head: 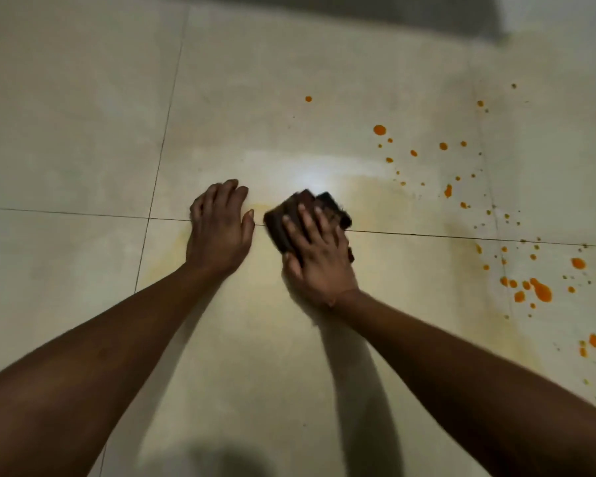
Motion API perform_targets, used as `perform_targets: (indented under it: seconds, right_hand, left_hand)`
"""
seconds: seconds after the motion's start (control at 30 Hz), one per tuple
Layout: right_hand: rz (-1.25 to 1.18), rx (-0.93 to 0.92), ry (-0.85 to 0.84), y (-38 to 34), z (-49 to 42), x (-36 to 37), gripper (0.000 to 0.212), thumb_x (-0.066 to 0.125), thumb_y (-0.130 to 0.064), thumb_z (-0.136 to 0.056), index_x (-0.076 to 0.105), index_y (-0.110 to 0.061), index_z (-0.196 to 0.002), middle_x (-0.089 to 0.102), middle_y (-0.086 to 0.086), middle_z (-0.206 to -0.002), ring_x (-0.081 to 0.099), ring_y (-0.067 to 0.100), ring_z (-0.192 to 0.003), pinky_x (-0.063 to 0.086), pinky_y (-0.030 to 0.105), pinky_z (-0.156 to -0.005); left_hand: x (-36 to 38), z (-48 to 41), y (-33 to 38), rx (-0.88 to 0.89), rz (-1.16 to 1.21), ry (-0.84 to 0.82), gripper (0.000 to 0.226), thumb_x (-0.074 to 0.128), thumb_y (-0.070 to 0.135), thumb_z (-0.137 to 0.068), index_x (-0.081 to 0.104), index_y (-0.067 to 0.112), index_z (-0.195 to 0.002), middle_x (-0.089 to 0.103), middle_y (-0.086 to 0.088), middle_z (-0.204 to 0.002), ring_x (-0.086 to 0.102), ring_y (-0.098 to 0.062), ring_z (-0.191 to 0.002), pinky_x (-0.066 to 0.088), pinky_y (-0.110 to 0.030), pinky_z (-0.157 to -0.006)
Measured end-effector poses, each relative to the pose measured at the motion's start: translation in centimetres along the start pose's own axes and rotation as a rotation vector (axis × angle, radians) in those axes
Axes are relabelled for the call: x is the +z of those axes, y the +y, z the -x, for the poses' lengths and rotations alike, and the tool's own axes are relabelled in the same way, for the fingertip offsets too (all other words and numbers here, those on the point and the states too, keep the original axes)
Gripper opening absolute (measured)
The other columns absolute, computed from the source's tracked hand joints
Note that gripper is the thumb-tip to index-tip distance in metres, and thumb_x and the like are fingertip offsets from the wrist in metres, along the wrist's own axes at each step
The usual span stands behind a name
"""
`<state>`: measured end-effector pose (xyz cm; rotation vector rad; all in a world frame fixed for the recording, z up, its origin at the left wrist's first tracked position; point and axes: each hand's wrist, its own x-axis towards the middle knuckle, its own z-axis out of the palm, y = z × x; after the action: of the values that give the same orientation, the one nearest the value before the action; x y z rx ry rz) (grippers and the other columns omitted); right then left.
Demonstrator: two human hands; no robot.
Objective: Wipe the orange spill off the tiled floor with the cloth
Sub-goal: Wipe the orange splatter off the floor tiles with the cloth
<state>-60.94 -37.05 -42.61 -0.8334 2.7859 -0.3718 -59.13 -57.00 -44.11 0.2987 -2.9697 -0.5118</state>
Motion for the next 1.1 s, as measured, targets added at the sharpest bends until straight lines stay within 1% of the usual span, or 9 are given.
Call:
perform_targets:
  seconds: [0.23, 0.37, 0.43, 0.53, 0.7, 0.8, 0.9, 1.0, 1.1]
  right_hand:
    - [0.152, -0.081, -0.244, 3.9, -0.8, -4.3, 0.062, 0.034, -0.053, -0.099, 0.016, -0.033, -0.154, 0.003, 0.001, -0.164, -0.001, 0.022, -0.150, 0.008, 0.050, -0.115]
    - [0.168, -0.137, -0.368, 4.8, -2.6, -7.0, 0.059, 0.038, -0.048, -0.100, 0.023, -0.025, -0.153, 0.010, 0.003, -0.163, 0.009, 0.025, -0.149, 0.021, 0.049, -0.113]
    - [0.161, -0.180, -0.429, 5.0, -3.7, -8.8, 0.050, 0.041, -0.040, -0.100, 0.035, -0.022, -0.146, 0.026, 0.006, -0.158, 0.028, 0.028, -0.141, 0.037, 0.044, -0.099]
    - [0.014, -0.077, -0.277, 5.4, -3.4, -12.0, 0.035, 0.041, -0.030, -0.099, 0.047, -0.025, -0.133, 0.055, 0.008, -0.131, 0.053, 0.033, -0.114, 0.038, 0.037, -0.079]
    - [0.012, 0.038, -0.321, 7.0, 0.4, -13.6, 0.039, 0.039, -0.025, -0.098, 0.046, -0.021, -0.136, 0.055, 0.011, -0.125, 0.051, 0.033, -0.115, 0.041, 0.041, -0.085]
    - [0.063, 0.049, -0.204, 10.1, -1.1, -11.7, 0.029, 0.040, -0.022, -0.098, 0.052, -0.014, -0.124, 0.050, 0.010, -0.130, 0.044, 0.029, -0.123, 0.038, 0.039, -0.084]
    - [0.011, 0.019, -0.087, 13.3, -1.5, -8.3, 0.041, 0.035, -0.023, -0.102, 0.043, -0.013, -0.141, 0.035, 0.010, -0.153, 0.031, 0.027, -0.140, 0.031, 0.040, -0.104]
    - [-0.047, 0.025, 0.021, 14.4, -1.8, -5.2, 0.054, 0.024, -0.031, -0.100, 0.032, -0.015, -0.151, 0.023, 0.006, -0.161, 0.020, 0.022, -0.148, 0.013, 0.037, -0.116]
    - [-0.009, 0.057, 0.002, 14.3, -2.0, -4.7, 0.056, 0.024, -0.032, -0.098, 0.032, -0.015, -0.151, 0.026, 0.007, -0.160, 0.025, 0.022, -0.146, 0.014, 0.036, -0.115]
  left_hand:
    - [-1.0, -0.6, 0.0, -0.008, -0.010, -0.110, 0.039, 0.043, 0.032, -0.100, 0.042, 0.016, -0.136, 0.033, -0.009, -0.149, 0.027, -0.032, -0.138, 0.023, -0.051, -0.111]
    - [-4.4, -3.4, 1.7, -0.048, -0.137, -0.541, 0.048, 0.043, 0.039, -0.100, 0.037, 0.011, -0.138, 0.022, -0.014, -0.154, 0.024, -0.039, -0.138, 0.028, -0.054, -0.108]
    - [-7.0, -4.7, 3.9, -0.073, -0.264, -0.698, 0.056, 0.042, 0.046, -0.099, 0.034, 0.013, -0.144, 0.018, -0.013, -0.158, 0.026, -0.039, -0.140, 0.030, -0.052, -0.109]
    - [-11.0, -4.7, 9.8, 0.132, -0.419, -0.648, 0.060, 0.040, 0.048, -0.100, 0.029, 0.016, -0.149, 0.019, -0.010, -0.160, 0.028, -0.034, -0.142, 0.032, -0.049, -0.108]
    - [-11.9, -1.4, 17.9, 0.337, -0.359, -0.801, 0.055, 0.036, 0.045, -0.100, 0.033, 0.016, -0.146, 0.031, -0.009, -0.155, 0.034, -0.031, -0.138, 0.033, -0.044, -0.103]
    - [-7.7, -0.9, 18.1, 0.188, -0.286, -0.757, 0.066, 0.030, 0.047, -0.101, 0.011, 0.012, -0.155, 0.007, -0.010, -0.164, 0.012, -0.031, -0.149, 0.017, -0.047, -0.116]
    - [-1.8, 0.1, 17.4, 0.066, -0.172, -0.617, 0.074, 0.024, 0.054, -0.100, 0.000, 0.012, -0.156, -0.008, -0.008, -0.165, -0.006, -0.031, -0.151, 0.001, -0.049, -0.120]
    - [2.8, -3.9, 16.2, -0.040, -0.125, -0.346, 0.075, 0.015, 0.057, -0.097, 0.004, 0.012, -0.156, -0.003, -0.009, -0.165, -0.006, -0.032, -0.151, -0.005, -0.051, -0.118]
    - [3.5, -12.3, 14.8, -0.158, -0.068, -0.240, 0.072, 0.022, 0.052, -0.100, 0.011, 0.008, -0.155, 0.008, -0.012, -0.164, 0.002, -0.033, -0.150, 0.000, -0.055, -0.119]
